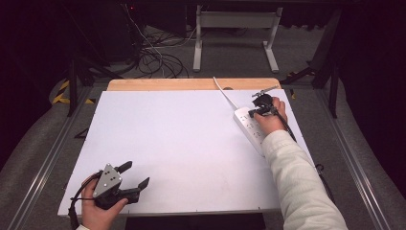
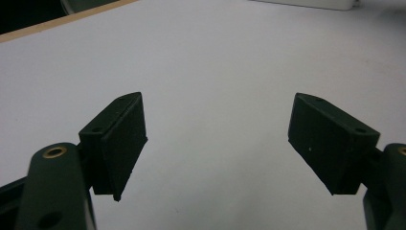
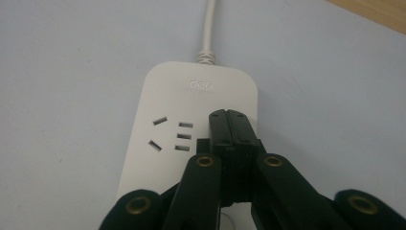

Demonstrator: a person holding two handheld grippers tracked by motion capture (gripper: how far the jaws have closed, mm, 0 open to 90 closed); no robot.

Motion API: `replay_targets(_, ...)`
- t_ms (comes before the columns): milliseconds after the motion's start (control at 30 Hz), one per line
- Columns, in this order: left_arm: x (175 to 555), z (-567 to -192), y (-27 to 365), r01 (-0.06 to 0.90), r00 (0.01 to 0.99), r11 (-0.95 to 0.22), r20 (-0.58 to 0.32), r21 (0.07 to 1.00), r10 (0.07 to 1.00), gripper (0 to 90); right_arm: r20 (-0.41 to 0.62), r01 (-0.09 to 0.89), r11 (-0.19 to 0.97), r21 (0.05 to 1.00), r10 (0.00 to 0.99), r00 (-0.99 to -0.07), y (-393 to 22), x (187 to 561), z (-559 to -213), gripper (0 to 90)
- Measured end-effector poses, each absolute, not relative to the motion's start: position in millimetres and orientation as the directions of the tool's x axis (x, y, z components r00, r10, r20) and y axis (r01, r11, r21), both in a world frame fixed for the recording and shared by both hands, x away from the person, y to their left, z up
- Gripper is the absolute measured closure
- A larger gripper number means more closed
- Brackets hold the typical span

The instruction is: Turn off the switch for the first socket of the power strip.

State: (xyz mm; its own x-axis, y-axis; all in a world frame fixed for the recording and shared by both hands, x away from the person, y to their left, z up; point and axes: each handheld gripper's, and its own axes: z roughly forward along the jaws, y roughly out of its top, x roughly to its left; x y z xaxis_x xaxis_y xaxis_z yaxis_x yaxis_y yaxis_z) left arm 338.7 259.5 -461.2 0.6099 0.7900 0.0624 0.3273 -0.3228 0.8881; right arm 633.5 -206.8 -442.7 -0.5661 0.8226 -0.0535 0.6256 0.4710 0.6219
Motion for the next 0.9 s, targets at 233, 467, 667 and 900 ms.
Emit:
replay_targets(233,339.7,-461.1,259.4,0.325,0.614,-0.326,0.064,0.888,0.787,21.3,-0.06,0.626,0.474,0.619,0.824,-0.563,-205.8,633.5,-442.5,90.0)
replay_targets(467,340.4,-461.3,258.5,0.327,0.616,-0.325,0.061,0.887,0.785,21.2,-0.068,0.629,0.475,0.616,0.827,-0.559,-204.5,633.1,-442.4,90.0)
replay_targets(667,340.5,-460.8,257.7,0.323,0.62,-0.331,0.065,0.887,0.782,21.1,-0.071,0.629,0.472,0.617,0.83,-0.553,-202.9,633.1,-442.9,90.0)
replay_targets(900,340.3,-460.7,257.3,0.322,0.62,-0.331,0.066,0.887,0.781,21.1,-0.1,0.617,0.492,0.615,0.824,-0.557,-200.1,631.8,-441.9,90.0)
